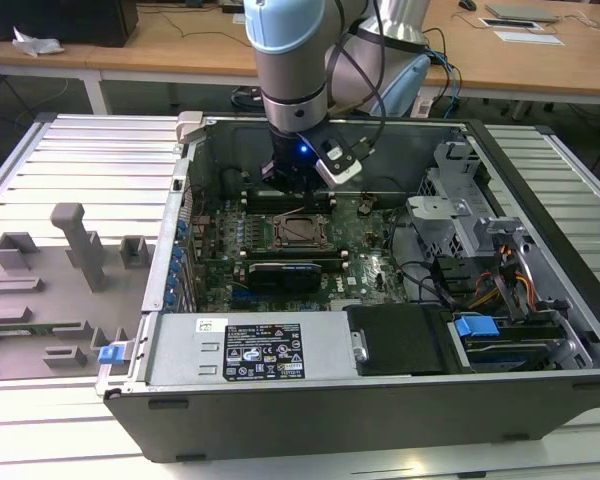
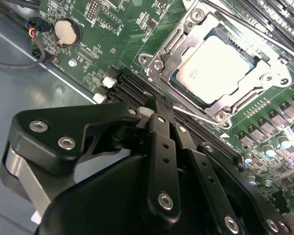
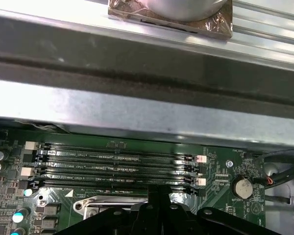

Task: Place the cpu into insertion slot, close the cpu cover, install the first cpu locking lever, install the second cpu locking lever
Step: 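Install the first cpu locking lever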

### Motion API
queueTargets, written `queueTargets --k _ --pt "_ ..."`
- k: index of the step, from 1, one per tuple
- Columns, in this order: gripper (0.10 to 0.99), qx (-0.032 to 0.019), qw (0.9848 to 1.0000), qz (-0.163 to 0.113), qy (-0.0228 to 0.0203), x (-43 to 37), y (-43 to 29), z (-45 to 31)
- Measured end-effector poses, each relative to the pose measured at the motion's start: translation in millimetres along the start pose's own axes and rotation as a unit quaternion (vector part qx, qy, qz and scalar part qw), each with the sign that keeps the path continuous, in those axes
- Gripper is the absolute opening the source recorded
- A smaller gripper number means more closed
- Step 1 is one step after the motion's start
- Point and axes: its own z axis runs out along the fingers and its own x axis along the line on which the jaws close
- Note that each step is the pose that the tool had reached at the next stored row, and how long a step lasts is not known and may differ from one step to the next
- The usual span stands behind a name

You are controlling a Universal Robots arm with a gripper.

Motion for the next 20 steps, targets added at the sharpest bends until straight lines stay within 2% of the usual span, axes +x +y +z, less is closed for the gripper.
queueTargets --k 5,10,14,20 --pt "0.106 0.0033 1.0 0.005 -0.006 2.1 0.6 2.9" --pt "0.106 0.0047 0.9999 0.01 -0.0074 3.4 3.9 4.2" --pt "0.106 0.0108 0.9997 0.021 -0.0092 5.1 3.7 6.7" --pt "0.106 0.0168 0.9989 0.042 -0.0125 6.7 3.3 9.4"
